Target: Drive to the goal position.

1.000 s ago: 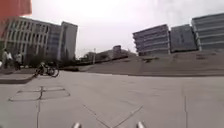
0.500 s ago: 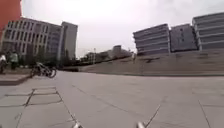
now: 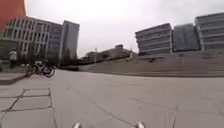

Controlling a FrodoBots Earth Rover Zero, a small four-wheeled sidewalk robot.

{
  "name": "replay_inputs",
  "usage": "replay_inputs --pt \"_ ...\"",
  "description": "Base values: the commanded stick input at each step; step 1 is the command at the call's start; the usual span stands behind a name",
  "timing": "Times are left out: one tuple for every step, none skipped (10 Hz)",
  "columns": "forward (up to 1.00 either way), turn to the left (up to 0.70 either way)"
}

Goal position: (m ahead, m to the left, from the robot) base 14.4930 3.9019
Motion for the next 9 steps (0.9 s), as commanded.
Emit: replay_inputs --pt "0.85 0.34" --pt "0.85 0.34" --pt "0.85 0.24" --pt "0.85 0.10" --pt "0.85 0.00" --pt "0.85 0.00" --pt "0.85 0.00" --pt "0.85 0.00" --pt "0.85 0.00"
